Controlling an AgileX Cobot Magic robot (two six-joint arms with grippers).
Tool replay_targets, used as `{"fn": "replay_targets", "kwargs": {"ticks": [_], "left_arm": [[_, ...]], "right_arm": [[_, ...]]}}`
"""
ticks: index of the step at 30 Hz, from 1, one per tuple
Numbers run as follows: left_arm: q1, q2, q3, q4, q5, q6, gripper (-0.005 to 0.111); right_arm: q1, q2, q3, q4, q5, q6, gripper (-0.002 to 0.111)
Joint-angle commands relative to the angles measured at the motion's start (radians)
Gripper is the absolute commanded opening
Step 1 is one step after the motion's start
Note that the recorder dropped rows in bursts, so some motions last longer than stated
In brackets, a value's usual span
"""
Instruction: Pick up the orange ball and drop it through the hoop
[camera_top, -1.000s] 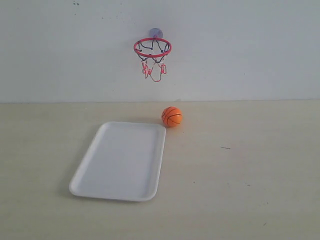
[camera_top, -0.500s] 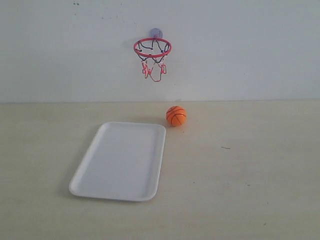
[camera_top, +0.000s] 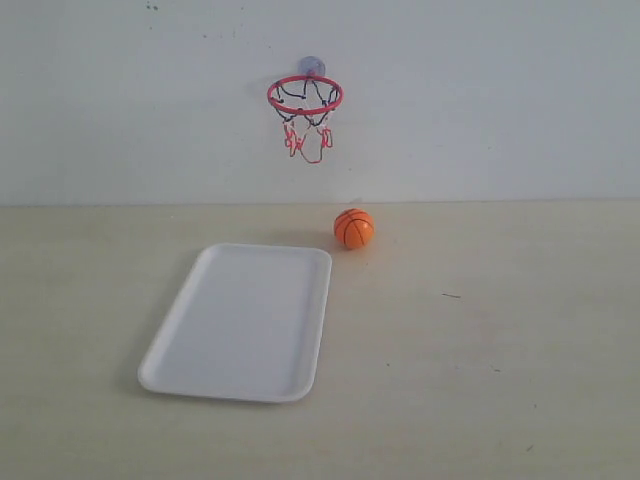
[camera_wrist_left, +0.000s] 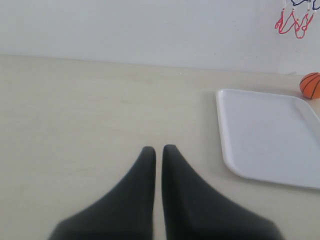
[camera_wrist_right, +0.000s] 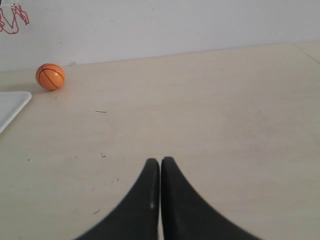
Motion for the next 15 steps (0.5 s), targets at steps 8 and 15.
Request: {"fn": "replay_targets", "kwargs": {"ticks": [8,15], "left_arm": [[0.003,-0.004,0.004,-0.005,-0.012,-0.007,0.004],[0.003,-0.004,0.004,-0.005,-0.012,-0.007,0.004]], "right_arm": [[0.114,-0.005,0.0,-0.009,-0.008,-0.009,0.0],[0.114,-0.005,0.0,-0.009,-0.008,-0.009,0.0]]}}
